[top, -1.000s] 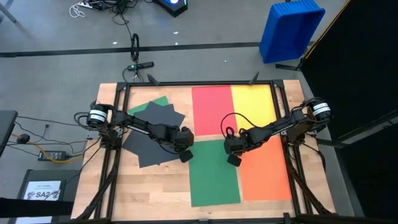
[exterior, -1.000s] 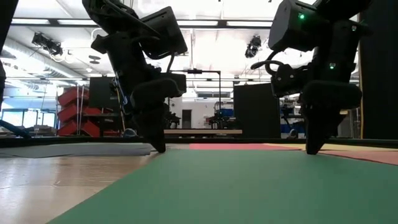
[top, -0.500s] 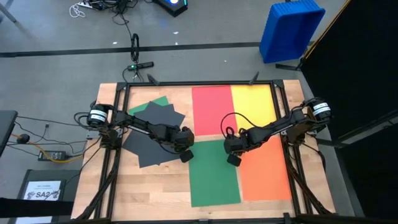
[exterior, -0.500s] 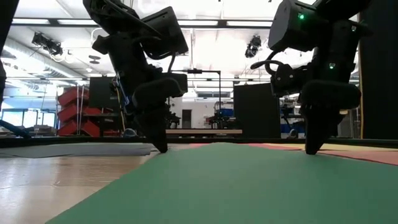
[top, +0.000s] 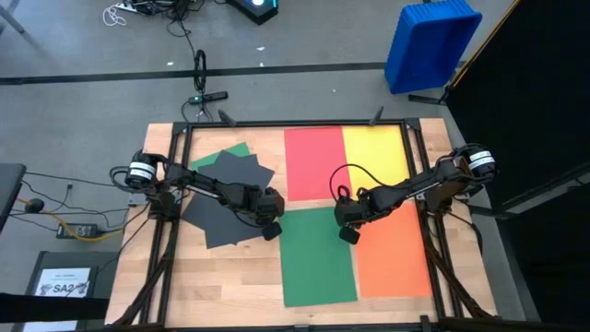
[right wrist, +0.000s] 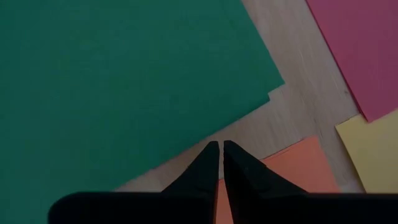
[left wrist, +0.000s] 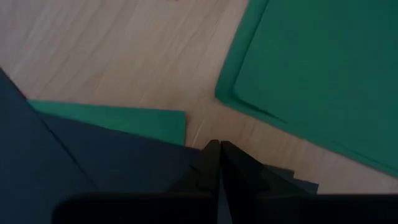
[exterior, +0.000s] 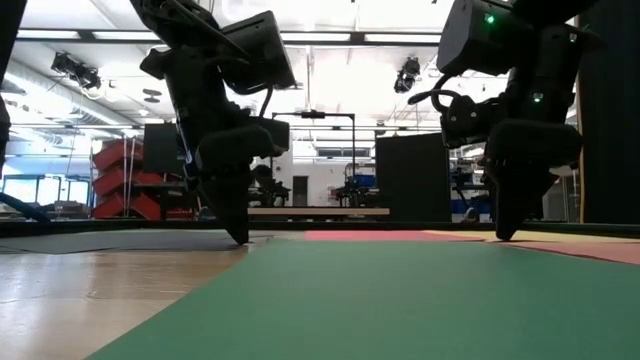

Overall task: Organize paper
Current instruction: Stack the green colored paper on top of the green colored paper

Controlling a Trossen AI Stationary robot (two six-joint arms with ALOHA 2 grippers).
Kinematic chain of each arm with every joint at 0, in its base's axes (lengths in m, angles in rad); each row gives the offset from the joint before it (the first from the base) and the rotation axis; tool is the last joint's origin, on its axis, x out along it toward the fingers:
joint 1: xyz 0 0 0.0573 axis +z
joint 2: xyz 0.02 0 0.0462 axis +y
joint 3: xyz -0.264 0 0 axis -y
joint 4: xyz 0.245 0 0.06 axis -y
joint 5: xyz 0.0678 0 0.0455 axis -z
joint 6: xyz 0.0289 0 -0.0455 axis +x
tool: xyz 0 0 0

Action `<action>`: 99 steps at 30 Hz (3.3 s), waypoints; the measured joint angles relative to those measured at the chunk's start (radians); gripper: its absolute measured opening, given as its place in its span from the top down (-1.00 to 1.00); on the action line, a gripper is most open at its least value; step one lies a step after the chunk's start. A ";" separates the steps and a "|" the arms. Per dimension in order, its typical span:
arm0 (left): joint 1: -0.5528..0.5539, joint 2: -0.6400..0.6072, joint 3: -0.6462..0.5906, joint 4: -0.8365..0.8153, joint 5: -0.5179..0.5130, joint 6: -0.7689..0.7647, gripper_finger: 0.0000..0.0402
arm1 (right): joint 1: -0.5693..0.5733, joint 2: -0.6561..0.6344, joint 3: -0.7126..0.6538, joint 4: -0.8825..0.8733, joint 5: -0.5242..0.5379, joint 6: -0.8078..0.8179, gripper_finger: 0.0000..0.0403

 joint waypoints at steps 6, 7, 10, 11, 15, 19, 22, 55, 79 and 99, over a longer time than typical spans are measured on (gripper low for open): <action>0.000 0.018 0.002 0.041 -0.002 0.001 1.00 | -0.011 0.002 0.001 -0.003 -0.008 -0.003 1.00; 0.000 0.021 0.003 0.054 -0.002 0.003 1.00 | -0.014 0.002 0.001 -0.004 -0.008 -0.003 1.00; 0.000 0.030 0.004 0.065 0.001 0.004 1.00 | -0.021 0.002 0.001 -0.003 -0.008 -0.004 1.00; 0.000 0.034 0.005 0.064 0.000 0.005 1.00 | -0.023 0.002 0.001 -0.003 -0.008 -0.004 1.00; 0.000 0.050 0.007 0.058 0.000 0.005 1.00 | -0.025 0.002 0.002 0.004 -0.009 -0.011 1.00; 0.000 0.052 0.007 0.048 0.005 0.007 1.00 | -0.027 0.002 0.002 0.005 -0.014 -0.011 1.00; 0.000 0.049 0.010 0.005 0.013 0.007 1.00 | -0.027 0.002 0.002 0.005 -0.015 -0.011 1.00; -0.007 0.115 0.137 -0.135 0.018 0.052 1.00 | -0.027 0.001 0.003 -0.004 -0.019 -0.031 1.00; -0.006 0.131 0.134 -0.076 0.027 0.052 1.00 | -0.027 0.000 -0.065 0.150 -0.050 -0.030 1.00; -0.006 0.099 0.137 -0.105 0.026 0.052 1.00 | -0.028 0.001 -0.063 0.145 -0.048 -0.026 1.00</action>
